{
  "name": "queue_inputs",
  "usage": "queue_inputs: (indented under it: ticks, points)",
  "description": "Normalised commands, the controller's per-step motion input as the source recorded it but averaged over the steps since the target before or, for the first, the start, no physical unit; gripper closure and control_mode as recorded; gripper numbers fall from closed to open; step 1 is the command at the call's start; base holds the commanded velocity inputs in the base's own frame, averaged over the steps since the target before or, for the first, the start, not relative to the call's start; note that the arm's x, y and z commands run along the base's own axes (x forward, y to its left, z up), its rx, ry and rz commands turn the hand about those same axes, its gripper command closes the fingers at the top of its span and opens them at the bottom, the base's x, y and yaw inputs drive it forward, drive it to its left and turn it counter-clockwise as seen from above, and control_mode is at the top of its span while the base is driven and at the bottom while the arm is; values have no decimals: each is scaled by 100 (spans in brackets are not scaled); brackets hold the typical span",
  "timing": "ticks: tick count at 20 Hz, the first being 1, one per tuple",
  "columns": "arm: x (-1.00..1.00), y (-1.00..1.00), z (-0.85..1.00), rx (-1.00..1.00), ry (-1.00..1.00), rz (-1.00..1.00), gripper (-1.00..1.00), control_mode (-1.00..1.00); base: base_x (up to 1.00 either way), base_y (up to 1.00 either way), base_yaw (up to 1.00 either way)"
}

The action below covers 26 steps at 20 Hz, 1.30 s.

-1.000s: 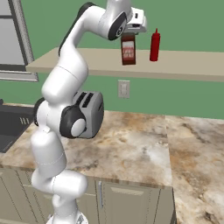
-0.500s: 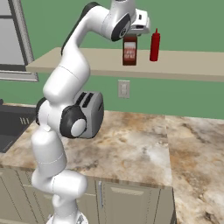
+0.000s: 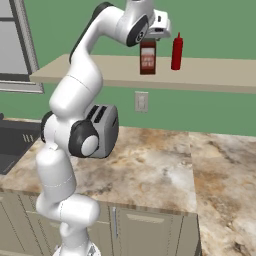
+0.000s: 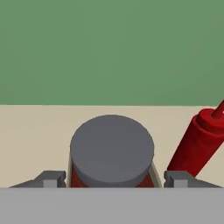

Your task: Collect the paprika, ketchup, and shaker from the cabinet and place them next to the stove.

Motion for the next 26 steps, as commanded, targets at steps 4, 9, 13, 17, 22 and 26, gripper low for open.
queue_inputs:
  ticks: [4,9,13,17,22,26]
  points:
    - [0,0,-1,-1,0,0,100,-100,0,0,0]
    - [-30,0,16,1,-9,0,100,-100,0,0,0]
    - [-49,3,29,2,-12,1,100,-100,0,0,0]
    - [-52,12,21,0,-7,3,100,-100,0,0,0]
    - [-54,22,4,0,-1,5,100,-100,0,0,0]
    - [-52,32,0,0,0,6,100,-100,0,0,0]
